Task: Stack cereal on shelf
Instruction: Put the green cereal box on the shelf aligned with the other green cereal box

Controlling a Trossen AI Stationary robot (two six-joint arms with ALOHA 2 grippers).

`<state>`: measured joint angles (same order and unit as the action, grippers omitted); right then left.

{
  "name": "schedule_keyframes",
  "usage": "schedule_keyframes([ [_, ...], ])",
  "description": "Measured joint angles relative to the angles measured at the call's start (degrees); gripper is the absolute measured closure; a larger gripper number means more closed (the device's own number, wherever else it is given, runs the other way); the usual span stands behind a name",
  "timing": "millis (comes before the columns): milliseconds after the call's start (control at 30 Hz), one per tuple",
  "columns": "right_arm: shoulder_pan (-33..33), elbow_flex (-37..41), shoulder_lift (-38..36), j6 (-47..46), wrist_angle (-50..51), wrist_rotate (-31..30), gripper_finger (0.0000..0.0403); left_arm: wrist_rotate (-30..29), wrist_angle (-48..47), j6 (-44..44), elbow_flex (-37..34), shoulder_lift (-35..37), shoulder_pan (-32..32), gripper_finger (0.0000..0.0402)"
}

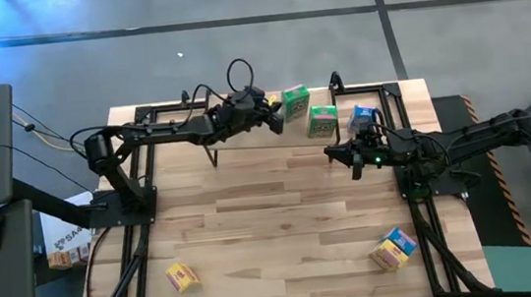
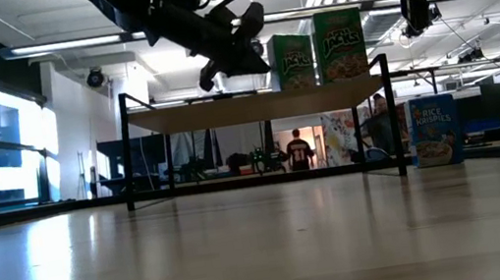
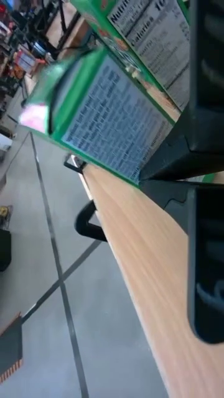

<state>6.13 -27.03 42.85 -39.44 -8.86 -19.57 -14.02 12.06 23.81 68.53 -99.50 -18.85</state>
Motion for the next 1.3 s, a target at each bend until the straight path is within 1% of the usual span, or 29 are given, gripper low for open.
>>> schedule_keyframes([
  [467,0.00,0.00,0.00,0.00,0.00,0.00,0.0403,0.41,4.26,0.18,-0.02,-0.07,0.00,0.0401],
  [600,0.00,0.00,0.00,-0.17,0.00,0.00,0.0403,1.52,5.52,1.59,-0.02,-0.07,0.00,0.0401],
  [1000,-0.02,0.02,-0.09,0.94,-3.21,0.79,0.0403,3.12,7.63,4.68,-0.04,-4.14,0.26,0.0401],
  [1167,-0.02,0.02,-0.11,0.94,-4.39,2.68,0.0403,3.14,7.69,5.09,-0.07,-4.20,0.11,0.0401],
  [1300,-0.02,0.02,-0.11,1.43,-8.52,6.46,0.0403,3.37,7.71,5.50,-0.07,-4.20,0.24,0.0401],
])
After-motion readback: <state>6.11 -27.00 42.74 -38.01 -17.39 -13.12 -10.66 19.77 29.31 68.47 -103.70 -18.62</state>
